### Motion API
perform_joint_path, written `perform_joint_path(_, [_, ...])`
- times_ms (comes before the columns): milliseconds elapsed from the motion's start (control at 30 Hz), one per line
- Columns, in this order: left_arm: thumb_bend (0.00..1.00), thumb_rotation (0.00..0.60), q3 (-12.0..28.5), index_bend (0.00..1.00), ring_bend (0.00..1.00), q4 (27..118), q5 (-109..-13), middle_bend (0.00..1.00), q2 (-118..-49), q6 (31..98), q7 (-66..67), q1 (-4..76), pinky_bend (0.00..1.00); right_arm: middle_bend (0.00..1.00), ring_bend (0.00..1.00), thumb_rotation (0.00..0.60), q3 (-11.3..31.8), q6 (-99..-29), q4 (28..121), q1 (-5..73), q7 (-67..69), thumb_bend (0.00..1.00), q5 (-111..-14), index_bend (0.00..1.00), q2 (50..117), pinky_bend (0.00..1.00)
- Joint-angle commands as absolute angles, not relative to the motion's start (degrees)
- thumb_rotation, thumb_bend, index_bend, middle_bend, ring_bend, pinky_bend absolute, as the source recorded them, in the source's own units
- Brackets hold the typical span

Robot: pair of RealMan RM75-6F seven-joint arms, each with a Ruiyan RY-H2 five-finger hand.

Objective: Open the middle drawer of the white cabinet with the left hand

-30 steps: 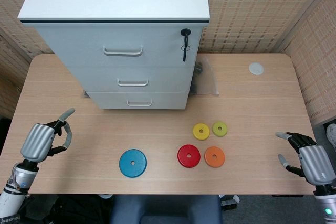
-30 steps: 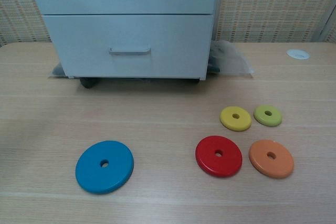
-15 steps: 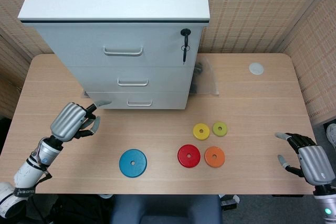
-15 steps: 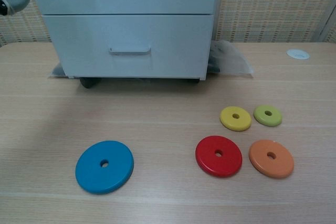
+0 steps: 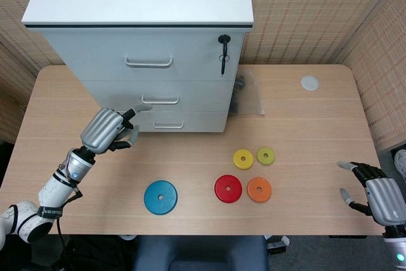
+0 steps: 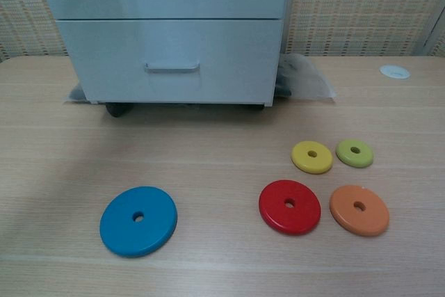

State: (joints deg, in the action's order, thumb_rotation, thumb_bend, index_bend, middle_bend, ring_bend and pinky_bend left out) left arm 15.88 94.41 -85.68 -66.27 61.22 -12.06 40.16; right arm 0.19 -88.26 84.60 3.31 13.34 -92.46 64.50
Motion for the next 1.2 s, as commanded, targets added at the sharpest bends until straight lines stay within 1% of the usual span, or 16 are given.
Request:
perform_joint_path(33, [0.62, 0.600, 16.19, 0.19, 0.99, 94.11, -84.48, 0.97, -66.64, 60.34, -11.41, 41.06, 1.00, 0.31, 0.26, 0.600, 0.19, -88.27, 84.42, 3.24, 13.53, 0.29, -92.38, 0.25, 64.53, 0.29])
perform_joint_path(600, [0.62, 0.600, 16.95, 0.19, 0.99, 91.54, -79.06, 0.97, -68.13, 56.32, -10.26, 45.03, 1.00, 0.31, 0.26, 0.600, 0.20, -87.89, 83.57, 2.99, 14.29, 0.29, -91.78, 0.25, 64.77, 0.29])
perform_joint_path(1200, [0.62, 0.600, 15.00, 0.21, 0.99, 94.04, -80.65, 0.97, -66.86, 57.83, -9.71, 44.77, 1.00, 0.31, 0.26, 0.600, 0.29, -87.77, 83.39, 2.81, 14.27, 0.29, -91.52, 0.25, 64.88, 0.29])
